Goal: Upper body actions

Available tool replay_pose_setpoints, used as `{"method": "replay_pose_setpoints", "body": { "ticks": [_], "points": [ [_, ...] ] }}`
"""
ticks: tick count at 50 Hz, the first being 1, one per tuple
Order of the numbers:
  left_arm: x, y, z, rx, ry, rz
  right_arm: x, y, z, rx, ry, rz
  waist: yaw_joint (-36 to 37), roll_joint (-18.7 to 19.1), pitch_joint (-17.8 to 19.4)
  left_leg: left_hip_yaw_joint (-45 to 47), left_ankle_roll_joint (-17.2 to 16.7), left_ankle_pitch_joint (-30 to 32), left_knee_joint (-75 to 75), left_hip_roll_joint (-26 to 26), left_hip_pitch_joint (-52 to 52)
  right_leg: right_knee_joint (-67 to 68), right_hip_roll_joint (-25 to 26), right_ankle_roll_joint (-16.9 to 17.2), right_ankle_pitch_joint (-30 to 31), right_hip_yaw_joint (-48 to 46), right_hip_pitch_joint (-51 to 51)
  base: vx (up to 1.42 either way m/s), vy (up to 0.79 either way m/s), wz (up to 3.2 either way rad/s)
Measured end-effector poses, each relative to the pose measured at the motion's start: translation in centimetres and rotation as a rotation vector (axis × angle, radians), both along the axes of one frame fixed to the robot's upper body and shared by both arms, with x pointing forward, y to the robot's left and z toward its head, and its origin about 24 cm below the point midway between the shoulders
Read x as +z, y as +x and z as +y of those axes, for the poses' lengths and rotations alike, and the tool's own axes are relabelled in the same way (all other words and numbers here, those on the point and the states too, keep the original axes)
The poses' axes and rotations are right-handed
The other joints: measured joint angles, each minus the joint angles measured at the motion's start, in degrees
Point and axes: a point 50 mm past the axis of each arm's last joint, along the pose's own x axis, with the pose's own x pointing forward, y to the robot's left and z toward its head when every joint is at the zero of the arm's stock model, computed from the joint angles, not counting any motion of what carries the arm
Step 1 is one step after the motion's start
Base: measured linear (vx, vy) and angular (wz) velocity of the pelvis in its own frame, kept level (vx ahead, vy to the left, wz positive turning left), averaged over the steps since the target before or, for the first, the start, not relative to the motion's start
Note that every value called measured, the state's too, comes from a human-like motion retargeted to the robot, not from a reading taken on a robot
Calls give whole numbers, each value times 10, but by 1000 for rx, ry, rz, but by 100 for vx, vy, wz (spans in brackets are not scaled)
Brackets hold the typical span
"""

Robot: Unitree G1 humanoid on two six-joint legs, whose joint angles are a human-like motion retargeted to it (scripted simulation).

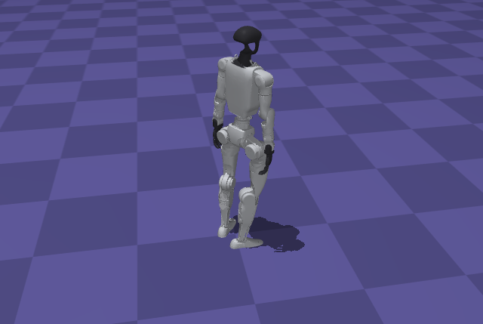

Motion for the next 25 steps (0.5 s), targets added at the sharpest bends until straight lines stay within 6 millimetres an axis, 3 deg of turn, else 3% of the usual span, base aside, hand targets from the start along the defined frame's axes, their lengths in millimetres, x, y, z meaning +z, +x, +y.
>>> {"method": "replay_pose_setpoints", "body": {
  "ticks": [5,9,13,16,18,20,22,25],
  "points": [
    [1,-29,-3,53,-28,100,0,24,16,112,106,-66,24,-21,-10,12,11,-9,-8,-17,8,4,-18,16,7,4,-5,20,17,-21],
    [3,-53,-13,132,-58,174,1,34,16,181,129,-93,33,-30,-14,11,21,-19,-8,-34,12,7,-35,31,11,1,-3,19,27,0],
    [5,-72,-24,168,-9,190,1,26,7,166,103,-70,50,-32,-20,-1,34,-34,-4,-54,14,17,-51,44,14,-3,0,23,36,11],
    [6,-79,-31,168,58,217,1,12,-2,94,89,-32,19,-27,-24,-61,43,-49,9,-71,13,45,-65,48,17,-61,13,20,38,136],
    [5,-78,-37,221,62,214,1,2,-4,30,81,-10,18,-18,-24,-67,39,-57,29,-55,6,110,-79,33,33,-67,-1,17,29,72],
    [4,-72,-43,293,22,186,1,-3,-4,-72,52,-15,22,2,-10,-75,29,-64,58,-18,-1,223,-87,-15,42,-35,-42,13,22,-1],
    [3,-65,-45,332,-27,172,1,-2,-4,-171,48,-37,25,14,23,-71,31,-67,71,-1,18,300,-88,-36,18,-38,-73,5,14,-10],
    [2,-54,-39,264,-105,171,1,7,-1,-258,94,-83,2,23,65,-74,37,-66,82,15,36,311,-75,-47,-1,-47,-141,-3,9,15]
  ]
}}
